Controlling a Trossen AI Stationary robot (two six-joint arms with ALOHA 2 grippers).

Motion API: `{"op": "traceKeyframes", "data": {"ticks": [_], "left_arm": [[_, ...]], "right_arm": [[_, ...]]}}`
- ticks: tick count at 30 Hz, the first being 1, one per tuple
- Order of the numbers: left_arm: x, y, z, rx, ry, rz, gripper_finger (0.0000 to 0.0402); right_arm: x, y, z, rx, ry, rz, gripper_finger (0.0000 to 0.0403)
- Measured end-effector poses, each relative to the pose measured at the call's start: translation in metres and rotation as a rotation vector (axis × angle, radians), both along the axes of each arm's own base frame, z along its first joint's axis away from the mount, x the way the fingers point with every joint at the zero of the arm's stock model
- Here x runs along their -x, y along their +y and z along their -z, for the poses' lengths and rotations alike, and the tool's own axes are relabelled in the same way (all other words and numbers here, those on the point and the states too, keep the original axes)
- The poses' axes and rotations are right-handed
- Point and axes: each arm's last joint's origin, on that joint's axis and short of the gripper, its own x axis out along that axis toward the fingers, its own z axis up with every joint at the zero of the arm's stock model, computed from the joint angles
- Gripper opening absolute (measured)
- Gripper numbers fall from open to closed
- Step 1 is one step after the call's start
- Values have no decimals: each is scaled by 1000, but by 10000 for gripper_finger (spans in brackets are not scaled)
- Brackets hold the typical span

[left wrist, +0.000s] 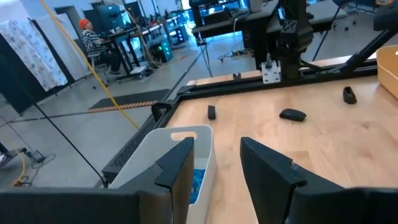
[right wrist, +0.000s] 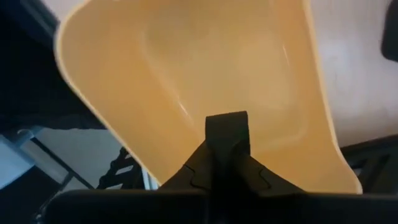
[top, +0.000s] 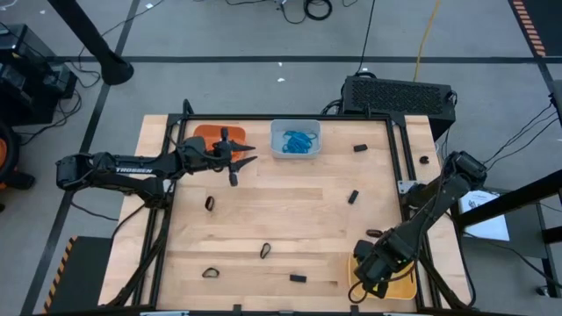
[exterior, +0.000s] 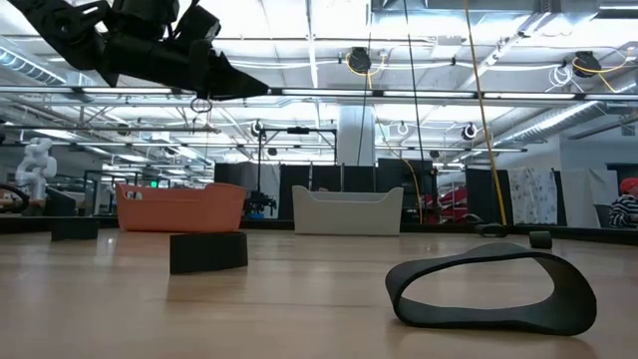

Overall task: Sort rubber bands into baskets
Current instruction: Put the black rubberband into the yellow bin

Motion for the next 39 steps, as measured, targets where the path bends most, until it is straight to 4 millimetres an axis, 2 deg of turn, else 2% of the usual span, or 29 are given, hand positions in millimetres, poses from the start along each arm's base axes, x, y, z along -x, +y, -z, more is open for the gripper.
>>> {"op": "traceKeyframes", "data": {"ticks": [4, 14, 19, 23, 25, 28, 32, 39], "left_arm": [[0, 0, -1, -5, -9, 0, 138], [0, 0, 1, 13, 11, -1, 138], [0, 0, 1, 13, 11, 0, 138], [0, 0, 1, 15, 11, 0, 138], [0, 0, 1, 36, 5, 5, 138], [0, -1, 1, 40, 3, 14, 138], [0, -1, 1, 41, 4, 15, 138], [0, -1, 4, 49, 29, 15, 138]], "right_arm": [[2, -2, 0, 27, 35, 47, 45], [5, -2, 1, 35, 67, 57, 139], [6, -5, 1, 76, 78, 65, 165], [9, -24, 1, 292, 91, 116, 174], [6, -33, 1, 345, 97, 135, 176], [-1, -47, 9, 348, 102, 130, 177], [-6, -67, 34, 302, 90, 75, 176], [4, -101, 69, 257, 98, 48, 176]]}}
